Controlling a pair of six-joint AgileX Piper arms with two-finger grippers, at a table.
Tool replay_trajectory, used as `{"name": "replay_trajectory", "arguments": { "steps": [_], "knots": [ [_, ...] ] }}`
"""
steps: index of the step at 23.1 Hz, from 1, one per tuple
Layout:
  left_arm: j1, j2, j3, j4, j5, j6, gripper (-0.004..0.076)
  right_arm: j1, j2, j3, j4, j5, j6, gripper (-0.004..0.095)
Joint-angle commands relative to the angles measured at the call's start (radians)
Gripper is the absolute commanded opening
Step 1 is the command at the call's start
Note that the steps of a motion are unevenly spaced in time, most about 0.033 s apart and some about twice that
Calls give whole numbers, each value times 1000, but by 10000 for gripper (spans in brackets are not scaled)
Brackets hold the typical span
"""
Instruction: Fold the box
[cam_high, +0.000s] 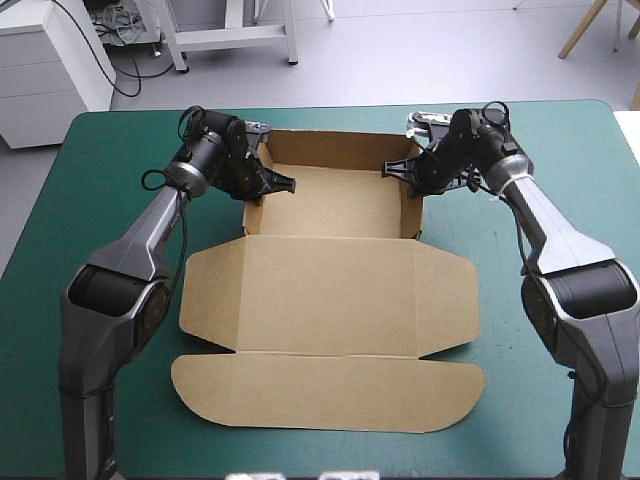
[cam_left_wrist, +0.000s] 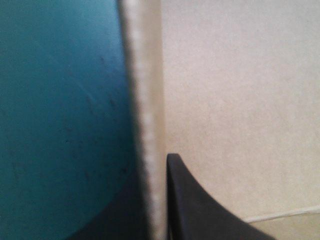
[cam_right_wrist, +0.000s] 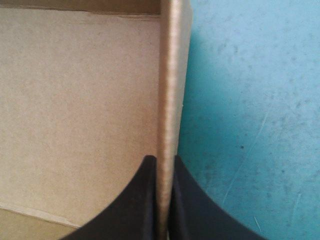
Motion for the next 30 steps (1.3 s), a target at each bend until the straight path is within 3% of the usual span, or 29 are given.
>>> {"name": "replay_trajectory", "arguments": {
  "steps": [1,11,13,15,18,20,30],
  "knots": [
    [-2,-49,-30,-13,-38,17,-10,-3,-40,-30,10,-17,-19,3],
    [-2,-11,-37,-6,-46,21,-9,-3,-11,-50,40,-21,-54,7],
    [-2,-11,-55,11,-42,16,12,-3,-15,-81,44,-12,-69,86],
    [-2,-11,-81,11,-35,16,120,-3,-15,-124,44,13,-71,247],
    [-2,-11,-126,18,-8,20,462,-3,-15,-182,41,59,-69,452],
    [-2,-11,-148,24,15,20,586,-3,-16,-198,28,85,-61,533],
    [-3,-148,-215,151,34,48,519,-3,-107,-211,-35,119,-65,545]
  ]
}}
